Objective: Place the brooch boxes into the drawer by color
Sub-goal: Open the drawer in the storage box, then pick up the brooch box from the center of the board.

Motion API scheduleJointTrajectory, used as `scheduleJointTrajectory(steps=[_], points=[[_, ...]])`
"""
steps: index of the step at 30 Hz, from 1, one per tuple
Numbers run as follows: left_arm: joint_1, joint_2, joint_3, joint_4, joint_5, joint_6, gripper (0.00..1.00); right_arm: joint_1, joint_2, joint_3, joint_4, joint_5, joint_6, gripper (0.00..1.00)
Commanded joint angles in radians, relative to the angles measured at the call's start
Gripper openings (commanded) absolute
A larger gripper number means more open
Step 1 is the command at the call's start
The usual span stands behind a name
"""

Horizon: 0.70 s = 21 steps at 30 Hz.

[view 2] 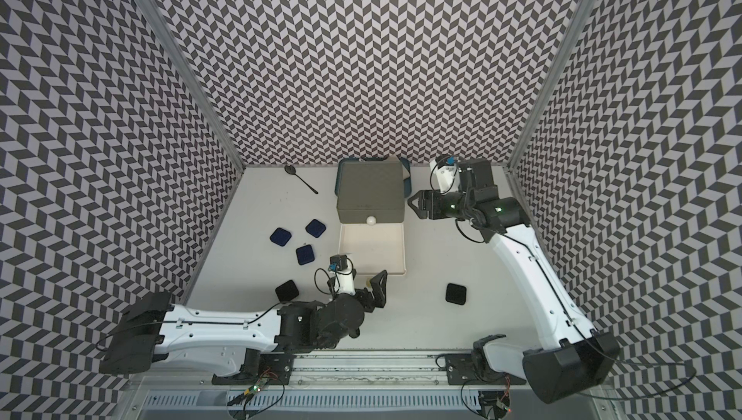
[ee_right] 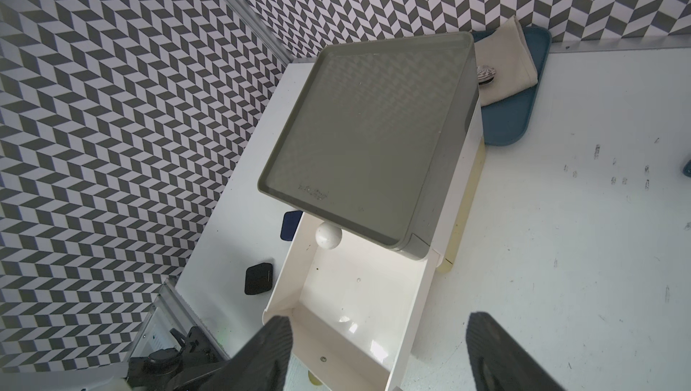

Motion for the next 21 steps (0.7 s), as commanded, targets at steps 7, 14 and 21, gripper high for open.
scheduleJointTrajectory(steps=[7, 14, 21], points=[[0.362, -0.273, 0.111, -0.234, 0.254, 0.066, 1.0, 0.175, -0.048, 0.021, 0.1, 0.101, -0.012, 0.78], [1.037, -0.419, 0.193, -0.329, 0.689, 0.291, 1.0, 0.423, -0.043, 0.023, 0.189, 0.247, -0.01, 0.78], [1.61, -0.342, 0.287, -0.474, 1.157, 0.433, 1.0, 0.764, 0.154, 0.09, 0.274, 0.378, -0.069, 0.79]])
